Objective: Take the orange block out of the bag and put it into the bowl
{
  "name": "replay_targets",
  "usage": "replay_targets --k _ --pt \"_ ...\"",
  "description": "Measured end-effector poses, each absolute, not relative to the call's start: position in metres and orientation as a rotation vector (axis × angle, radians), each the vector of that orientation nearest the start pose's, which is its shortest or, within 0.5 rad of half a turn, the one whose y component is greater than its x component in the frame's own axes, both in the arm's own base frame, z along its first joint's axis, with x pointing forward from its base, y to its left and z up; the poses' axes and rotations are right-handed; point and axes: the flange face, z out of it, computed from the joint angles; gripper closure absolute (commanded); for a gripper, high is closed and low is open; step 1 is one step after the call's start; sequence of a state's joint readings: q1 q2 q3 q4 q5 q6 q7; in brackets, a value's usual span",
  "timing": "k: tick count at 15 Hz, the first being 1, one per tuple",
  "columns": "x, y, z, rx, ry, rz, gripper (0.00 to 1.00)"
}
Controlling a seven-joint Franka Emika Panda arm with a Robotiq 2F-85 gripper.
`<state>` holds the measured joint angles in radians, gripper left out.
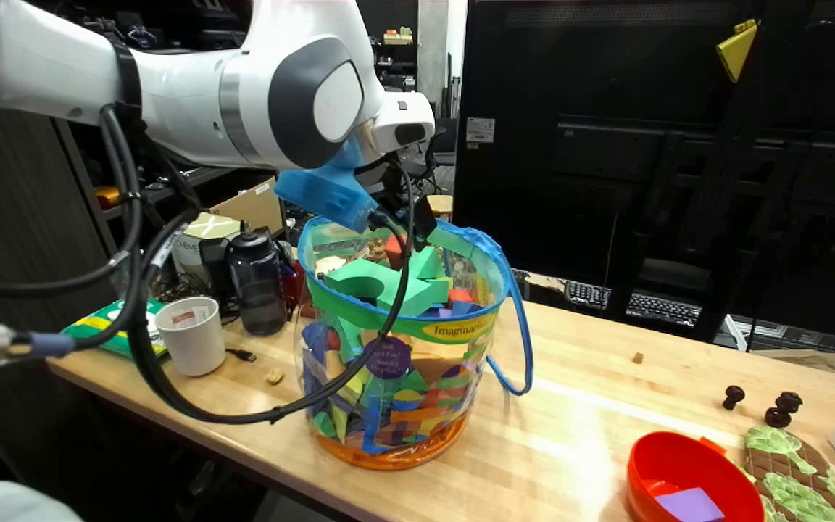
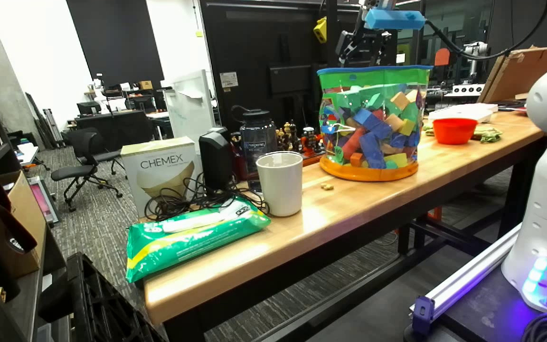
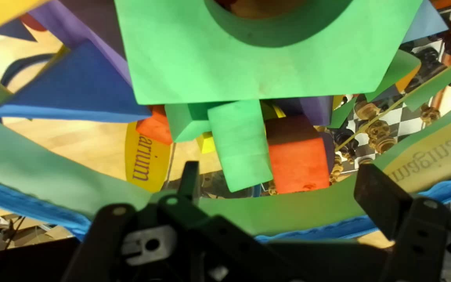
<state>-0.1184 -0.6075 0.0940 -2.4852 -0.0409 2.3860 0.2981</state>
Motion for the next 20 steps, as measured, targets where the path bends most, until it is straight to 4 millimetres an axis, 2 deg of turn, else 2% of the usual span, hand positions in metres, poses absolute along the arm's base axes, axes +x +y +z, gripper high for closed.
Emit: replay_targets --k 6,12,20 --pt "0.42 -0.009 0.542 -3.059 0.156 -0.84 0.0" --pt "0.427 -0.002 0.53 -3.063 -0.114 -0.805 0.0" --pt "0.437 0.004 0.519 -3.06 -0.278 -0.824 0.0"
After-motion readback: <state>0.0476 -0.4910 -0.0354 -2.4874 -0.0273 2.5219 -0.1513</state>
